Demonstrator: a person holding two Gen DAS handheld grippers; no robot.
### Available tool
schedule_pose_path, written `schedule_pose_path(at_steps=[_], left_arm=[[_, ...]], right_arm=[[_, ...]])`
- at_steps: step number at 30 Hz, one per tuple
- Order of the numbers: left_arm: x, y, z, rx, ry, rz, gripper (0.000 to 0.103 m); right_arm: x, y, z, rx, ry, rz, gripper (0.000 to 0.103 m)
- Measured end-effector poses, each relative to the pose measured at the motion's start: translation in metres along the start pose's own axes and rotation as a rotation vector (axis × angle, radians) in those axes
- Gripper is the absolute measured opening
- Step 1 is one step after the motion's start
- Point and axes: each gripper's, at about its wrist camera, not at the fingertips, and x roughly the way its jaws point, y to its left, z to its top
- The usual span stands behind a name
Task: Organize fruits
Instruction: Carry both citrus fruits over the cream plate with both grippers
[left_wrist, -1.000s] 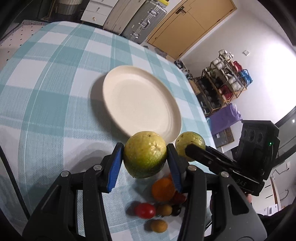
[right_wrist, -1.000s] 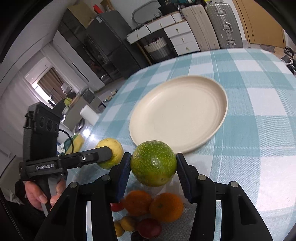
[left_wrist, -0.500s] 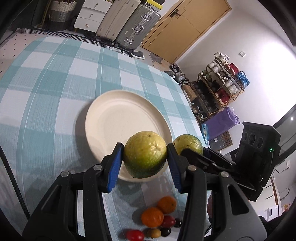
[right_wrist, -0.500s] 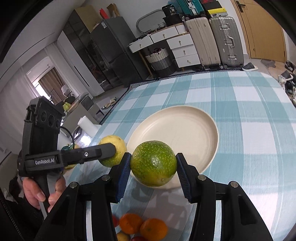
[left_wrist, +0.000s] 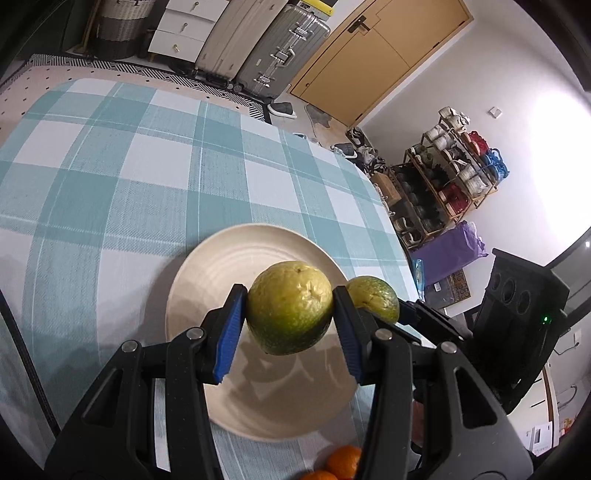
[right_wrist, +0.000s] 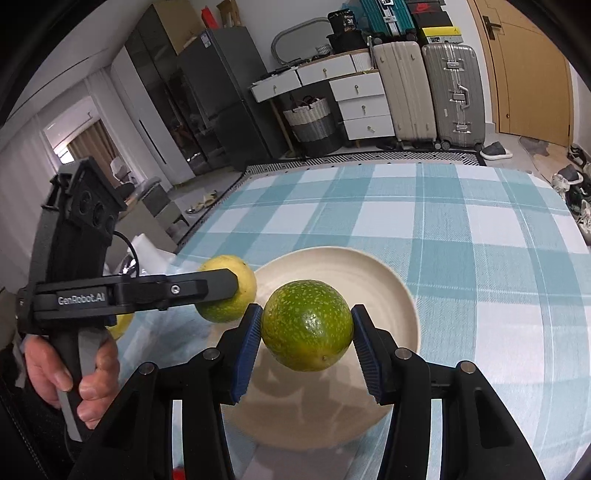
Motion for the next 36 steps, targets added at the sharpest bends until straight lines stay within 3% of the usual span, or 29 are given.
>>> schedule_pose_path(at_steps=[12, 20, 22, 25, 36], left_arm=[[0.051, 0.02, 0.021, -0.047, 0.063, 0.014, 0.044], [0.065, 0.027, 0.029, -0.108, 0.064, 0.008, 0.046], [0.062, 0.026, 0.031, -0.107, 0.051, -0.02, 0.046], [0.052, 0.023, 0.031, -0.1, 0.022, -0.005, 0.05], [0.004, 0.005, 0.0, -0.039, -0.011, 0.1, 0.057]], right_arm=[[0.048, -0.016, 0.018, -0.033, 0.051, -0.038, 0.05], [0.066, -0.02, 0.02, -0.021, 0.049, -0.079, 0.051], [0.064, -0.021, 0.022, -0.018, 0.03, -0.086, 0.056], [0.054, -0.021, 0.022, -0.014, -0.015, -0.073, 0.08], [-0.004, -0.007, 0.001, -0.024, -0.103, -0.132, 0.085]])
